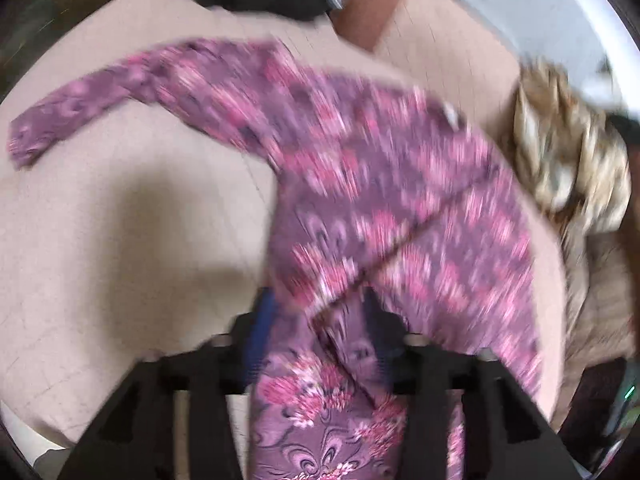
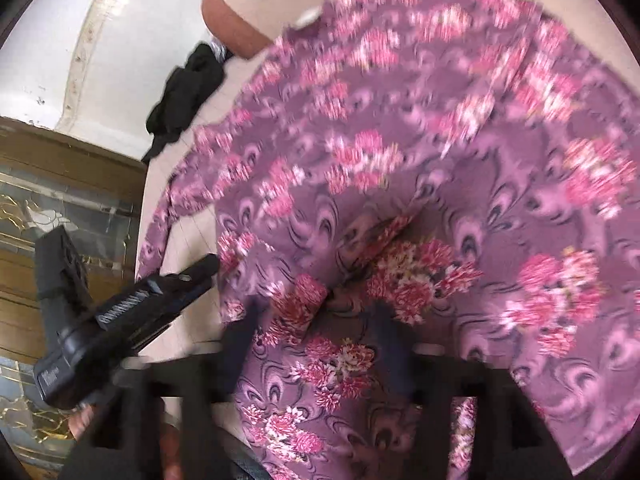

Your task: Fold small clothes

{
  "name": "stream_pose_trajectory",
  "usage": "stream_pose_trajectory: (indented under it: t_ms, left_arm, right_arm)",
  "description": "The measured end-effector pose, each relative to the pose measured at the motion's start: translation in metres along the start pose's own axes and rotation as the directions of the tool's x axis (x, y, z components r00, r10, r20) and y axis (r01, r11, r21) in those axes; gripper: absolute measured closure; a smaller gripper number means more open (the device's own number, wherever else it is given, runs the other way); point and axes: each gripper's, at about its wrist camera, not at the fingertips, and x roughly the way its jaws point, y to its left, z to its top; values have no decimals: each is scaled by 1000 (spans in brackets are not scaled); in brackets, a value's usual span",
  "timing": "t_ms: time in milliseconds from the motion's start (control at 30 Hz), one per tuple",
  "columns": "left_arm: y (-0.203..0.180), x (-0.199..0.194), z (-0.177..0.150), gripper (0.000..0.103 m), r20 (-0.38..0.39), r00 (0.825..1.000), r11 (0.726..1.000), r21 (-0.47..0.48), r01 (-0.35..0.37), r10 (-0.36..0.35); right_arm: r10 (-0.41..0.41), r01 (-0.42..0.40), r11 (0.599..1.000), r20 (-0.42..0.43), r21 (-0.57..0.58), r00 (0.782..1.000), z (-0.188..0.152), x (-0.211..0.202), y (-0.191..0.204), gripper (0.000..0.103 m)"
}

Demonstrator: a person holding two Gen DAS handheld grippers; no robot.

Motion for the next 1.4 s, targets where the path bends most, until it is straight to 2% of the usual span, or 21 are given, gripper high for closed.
stream_pose_trajectory:
  t_ms: [33,100,167,233,267,333,367,467,533,567,633,767,900,967,1067,1100,1133,1167,1200,1300,1400]
  left_arm:
    - [9,-8,6,34,26,1000,999,-37,10,-9]
    - [42,-31,22,27,102,994,988,-152,39,-24]
    - [81,-48,35,27,154,988,963,-268,24,18]
    - [124,-59,41,27,166,985,921,-388,12,57]
    - [142,-64,40,27,175,983,894,-447,31,53]
    - [179,-76,31,27,221,975,816,-569,105,28]
    - [200,-85,27,27,248,968,769,-627,128,41]
    - [234,-98,15,27,275,956,678,-723,134,105]
    - [254,-104,1,27,287,948,590,-793,154,138]
    - [261,-106,-3,27,294,945,561,-810,170,139]
    - [268,-110,-7,27,300,941,535,-827,174,157]
    - [273,-114,-5,27,305,925,517,-842,153,224]
    - [289,-117,-14,27,301,912,459,-876,149,278]
    - [293,-115,-15,27,300,913,451,-880,152,277]
    - [297,-113,-15,27,294,914,454,-879,144,279]
    - [298,-113,-14,27,293,914,453,-880,143,281]
    - [298,-114,-15,27,297,913,449,-881,149,279]
    - [297,-116,-16,27,301,912,448,-881,154,279]
    - [296,-115,-15,27,301,912,452,-879,153,278]
    - [293,-115,-11,27,309,913,477,-865,154,266]
    - [284,-117,-7,27,350,903,516,-837,182,249]
  right_arm:
    - [-17,17,999,11,-28,1000,1,-6,8,23]
    - [-27,28,996,20,-82,999,6,-10,26,23]
    - [-17,22,990,33,-142,999,9,-13,47,23]
    - [0,6,983,37,-182,999,12,-9,66,23]
    - [19,-13,978,28,-207,999,14,-6,75,23]
    - [39,-37,963,2,-265,999,20,4,97,23]
    - [42,-44,953,-13,-300,999,25,13,111,23]
    - [88,-109,939,-80,-325,993,35,42,139,23]
    - [139,-186,929,-164,-321,977,43,73,160,23]
    - [155,-212,926,-198,-313,968,44,87,169,23]
    - [187,-265,921,-275,-284,943,46,121,191,25]
    - [195,-312,912,-390,-266,900,42,197,244,25]
    - [189,-313,926,-456,-213,870,31,267,287,26]
    - [201,-323,928,-484,-183,852,23,296,304,35]
    - [186,-310,928,-467,-204,865,16,321,322,39]
    - [184,-310,926,-458,-216,869,17,324,326,42]
    - [171,-299,926,-450,-229,877,19,326,330,56]
    - [144,-277,928,-445,-251,884,20,326,332,76]
    - [131,-269,928,-451,-257,883,22,326,333,84]
    - [169,-295,925,-438,-238,883,31,291,329,90]
    - [227,-350,884,-370,-310,901,40,215,331,90]
